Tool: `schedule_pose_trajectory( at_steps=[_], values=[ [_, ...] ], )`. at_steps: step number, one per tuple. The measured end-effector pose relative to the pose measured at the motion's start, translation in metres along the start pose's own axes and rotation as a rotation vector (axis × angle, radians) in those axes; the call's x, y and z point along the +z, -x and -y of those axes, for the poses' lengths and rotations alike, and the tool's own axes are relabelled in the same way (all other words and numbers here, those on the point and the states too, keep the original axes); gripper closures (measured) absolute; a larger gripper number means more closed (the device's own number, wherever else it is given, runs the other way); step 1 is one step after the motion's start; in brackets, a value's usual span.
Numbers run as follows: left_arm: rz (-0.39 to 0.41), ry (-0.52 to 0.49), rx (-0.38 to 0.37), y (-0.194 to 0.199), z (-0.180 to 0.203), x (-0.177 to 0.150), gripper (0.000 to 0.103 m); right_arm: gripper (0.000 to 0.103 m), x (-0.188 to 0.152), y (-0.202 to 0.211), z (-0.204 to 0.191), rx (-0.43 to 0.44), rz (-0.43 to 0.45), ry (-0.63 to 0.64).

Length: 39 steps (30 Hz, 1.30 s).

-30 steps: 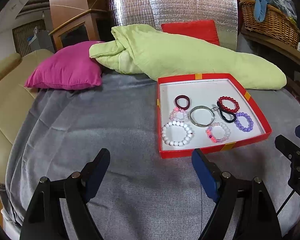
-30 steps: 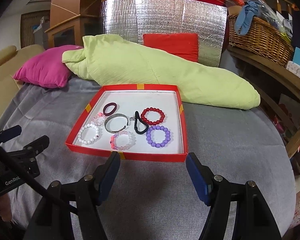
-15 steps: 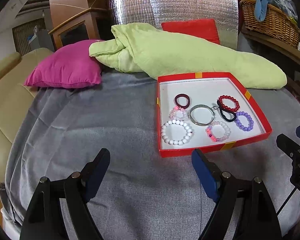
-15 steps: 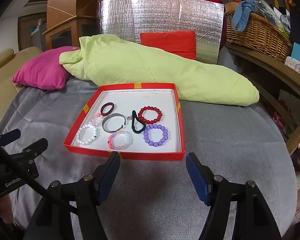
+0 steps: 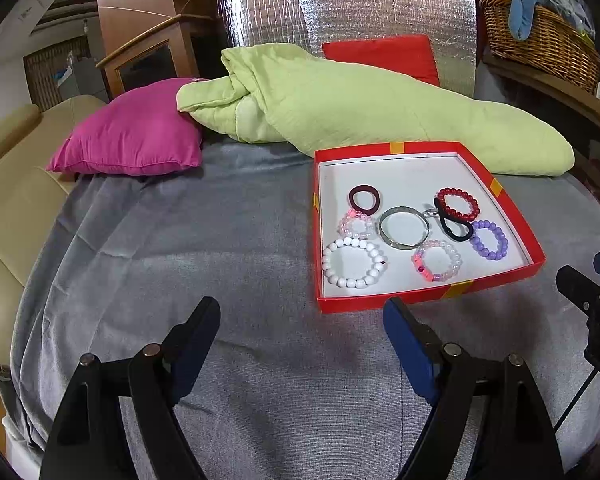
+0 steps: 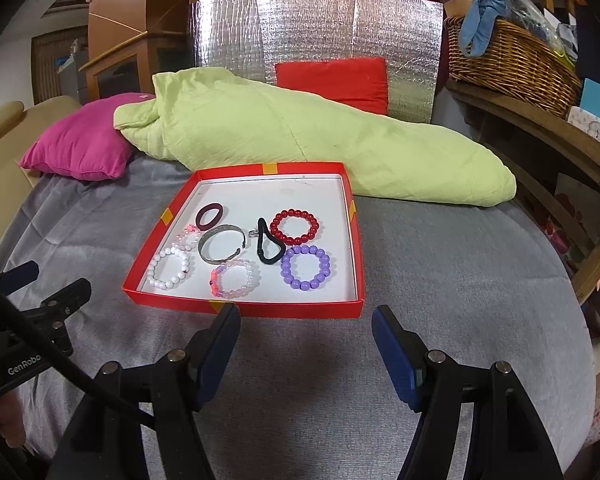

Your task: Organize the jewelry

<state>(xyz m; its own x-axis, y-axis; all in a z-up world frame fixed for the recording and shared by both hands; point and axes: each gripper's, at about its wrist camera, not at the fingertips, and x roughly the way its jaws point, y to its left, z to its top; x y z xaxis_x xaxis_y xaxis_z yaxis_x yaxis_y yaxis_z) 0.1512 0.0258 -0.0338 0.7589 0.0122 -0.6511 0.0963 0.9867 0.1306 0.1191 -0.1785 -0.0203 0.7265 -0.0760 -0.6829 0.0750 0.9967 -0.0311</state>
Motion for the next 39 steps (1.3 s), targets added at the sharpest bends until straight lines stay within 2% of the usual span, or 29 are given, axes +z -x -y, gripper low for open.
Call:
schedule_pose_trajectory(
  at_steps=[39],
  values=[
    [-0.009, -0.004, 0.012, -0.0013, 0.0020, -0.0009, 0.019, 0.031, -0.0027, 0.0000, 0.0005, -0.009, -0.001, 0.016]
  ],
)
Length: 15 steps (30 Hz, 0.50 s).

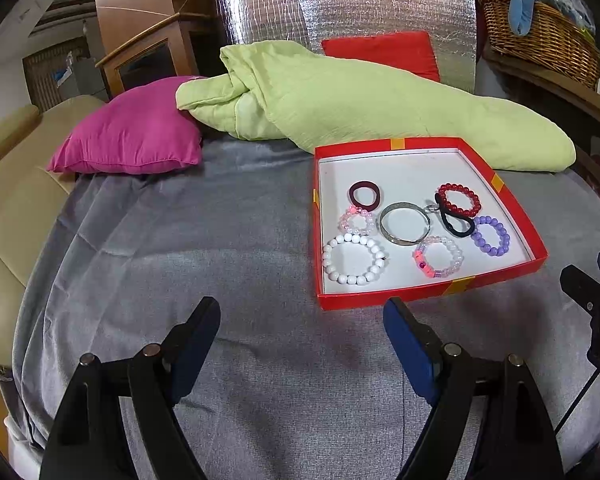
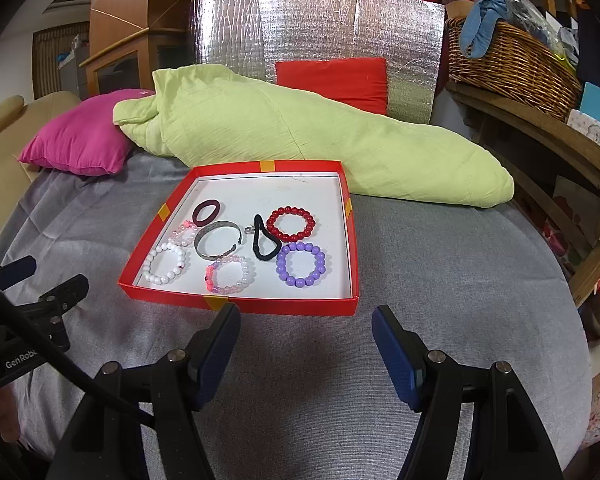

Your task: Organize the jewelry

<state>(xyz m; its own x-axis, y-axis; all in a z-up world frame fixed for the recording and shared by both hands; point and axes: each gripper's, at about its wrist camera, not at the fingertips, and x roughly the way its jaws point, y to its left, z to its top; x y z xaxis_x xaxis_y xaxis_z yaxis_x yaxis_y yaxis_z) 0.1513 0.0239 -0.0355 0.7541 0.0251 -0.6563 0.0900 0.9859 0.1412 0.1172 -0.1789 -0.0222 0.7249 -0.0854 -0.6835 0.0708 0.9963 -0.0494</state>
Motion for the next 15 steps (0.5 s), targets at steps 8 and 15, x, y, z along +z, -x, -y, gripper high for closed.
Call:
schedule_pose_trajectory(
  at_steps=[8, 15],
  values=[
    [-0.003, -0.003, 0.001, -0.0003, 0.0002, 0.0001, 0.019, 0.031, 0.0000, 0.0004, 0.0000, 0.000, 0.000, 0.002],
    [0.000, -0.006, 0.002, -0.0001, 0.0005, 0.0001, 0.019, 0.031, -0.0001, 0.0006, -0.0005, 0.000, 0.000, 0.001]
  ],
)
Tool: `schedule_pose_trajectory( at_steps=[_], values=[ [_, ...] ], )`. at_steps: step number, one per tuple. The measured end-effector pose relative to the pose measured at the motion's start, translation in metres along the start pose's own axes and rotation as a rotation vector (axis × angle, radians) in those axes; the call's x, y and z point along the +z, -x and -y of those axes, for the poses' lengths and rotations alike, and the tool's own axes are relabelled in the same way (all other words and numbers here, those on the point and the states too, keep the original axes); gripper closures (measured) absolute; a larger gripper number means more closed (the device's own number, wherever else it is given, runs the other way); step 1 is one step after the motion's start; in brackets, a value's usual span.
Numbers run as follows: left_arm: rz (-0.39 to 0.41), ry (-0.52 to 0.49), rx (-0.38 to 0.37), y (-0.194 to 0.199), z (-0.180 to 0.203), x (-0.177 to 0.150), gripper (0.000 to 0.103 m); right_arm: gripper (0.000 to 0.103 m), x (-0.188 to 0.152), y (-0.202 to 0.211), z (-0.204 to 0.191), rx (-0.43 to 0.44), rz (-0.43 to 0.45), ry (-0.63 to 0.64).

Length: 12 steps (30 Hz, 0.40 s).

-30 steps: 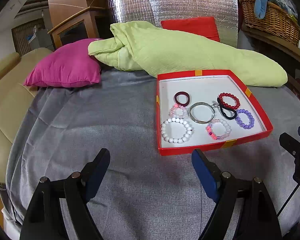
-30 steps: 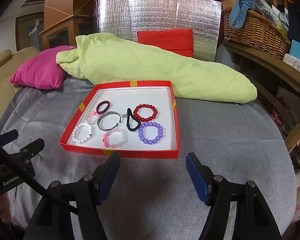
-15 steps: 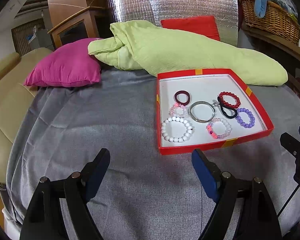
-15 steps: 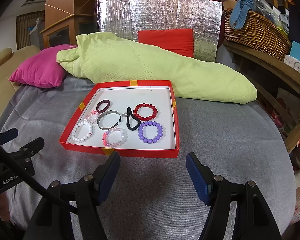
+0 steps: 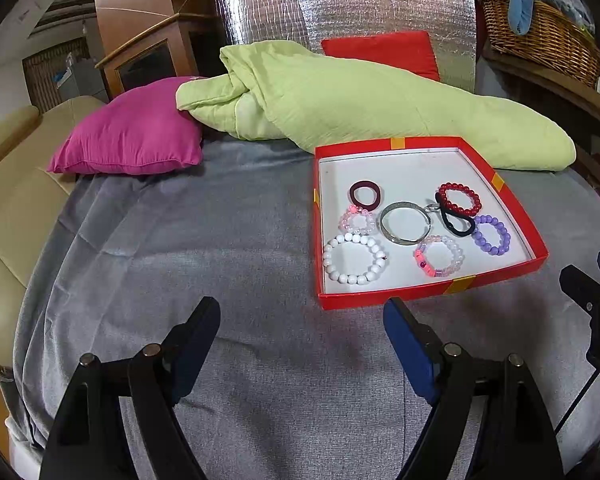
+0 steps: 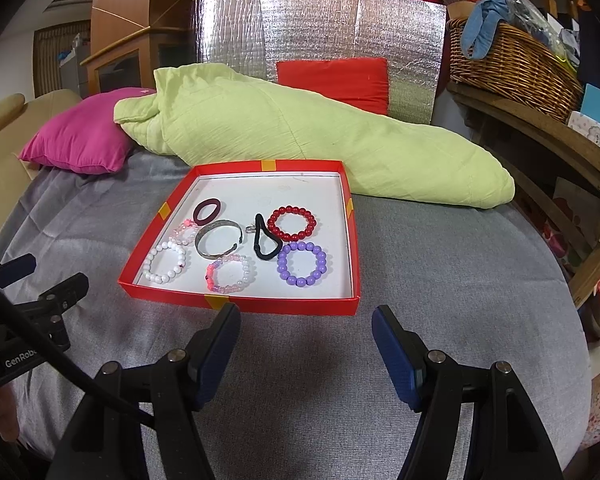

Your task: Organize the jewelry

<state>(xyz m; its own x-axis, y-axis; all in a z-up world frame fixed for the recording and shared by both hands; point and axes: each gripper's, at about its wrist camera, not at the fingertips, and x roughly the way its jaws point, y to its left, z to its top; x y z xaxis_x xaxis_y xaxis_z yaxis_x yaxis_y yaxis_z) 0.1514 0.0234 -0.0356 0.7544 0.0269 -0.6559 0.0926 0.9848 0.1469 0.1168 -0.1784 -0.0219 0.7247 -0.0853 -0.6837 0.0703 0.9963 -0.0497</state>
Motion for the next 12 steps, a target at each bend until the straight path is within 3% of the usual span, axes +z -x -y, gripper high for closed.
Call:
schedule_pose_trajectory(
  at_steps=[12],
  values=[
    [0.044, -0.008, -0.005, 0.003, -0.003, 0.001, 0.019, 0.031, 0.000, 0.002, 0.010, -0.005, 0.009, -0.010]
  ],
)
